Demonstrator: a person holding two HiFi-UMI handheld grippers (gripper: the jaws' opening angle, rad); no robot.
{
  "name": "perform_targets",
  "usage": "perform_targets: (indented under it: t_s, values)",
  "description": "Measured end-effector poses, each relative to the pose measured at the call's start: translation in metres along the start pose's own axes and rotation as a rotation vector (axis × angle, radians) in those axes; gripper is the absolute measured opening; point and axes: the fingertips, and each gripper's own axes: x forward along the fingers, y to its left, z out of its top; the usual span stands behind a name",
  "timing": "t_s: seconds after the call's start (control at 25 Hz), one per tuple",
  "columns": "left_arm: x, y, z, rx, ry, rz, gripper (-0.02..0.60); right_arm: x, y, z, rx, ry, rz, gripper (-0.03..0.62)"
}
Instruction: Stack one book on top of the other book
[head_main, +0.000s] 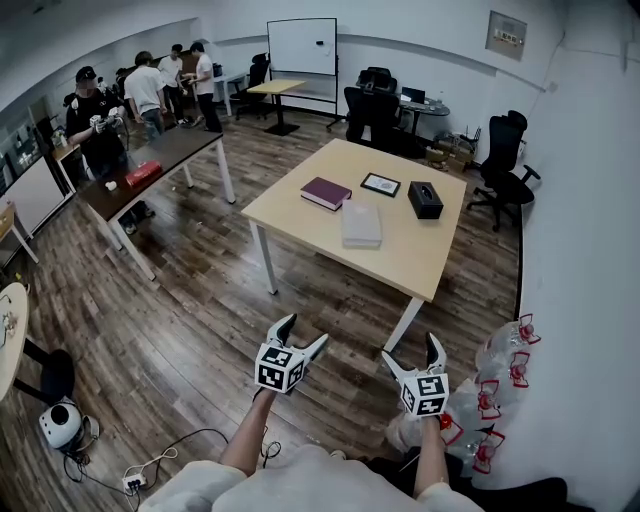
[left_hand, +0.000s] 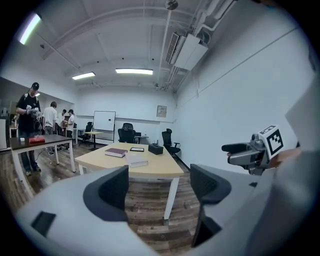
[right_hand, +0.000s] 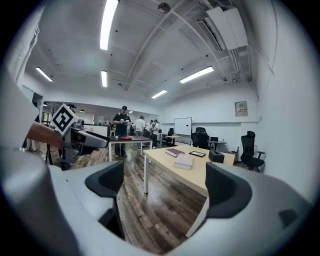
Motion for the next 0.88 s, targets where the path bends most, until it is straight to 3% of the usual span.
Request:
perform_targets:
  t_s: [0.4,0.88]
  values:
    - [0.019,-0.017,-0.004,0.012,0.017,-0.008,0.380,0.005,-0.014,-0.007,-0.022,0.014,0.013,0.499]
    - [0.042,-0.028,-0.008,0.015,0.041,0.044,0.380,0.012,-0.039,-0.021,0.009,0.016,0.039,0.497]
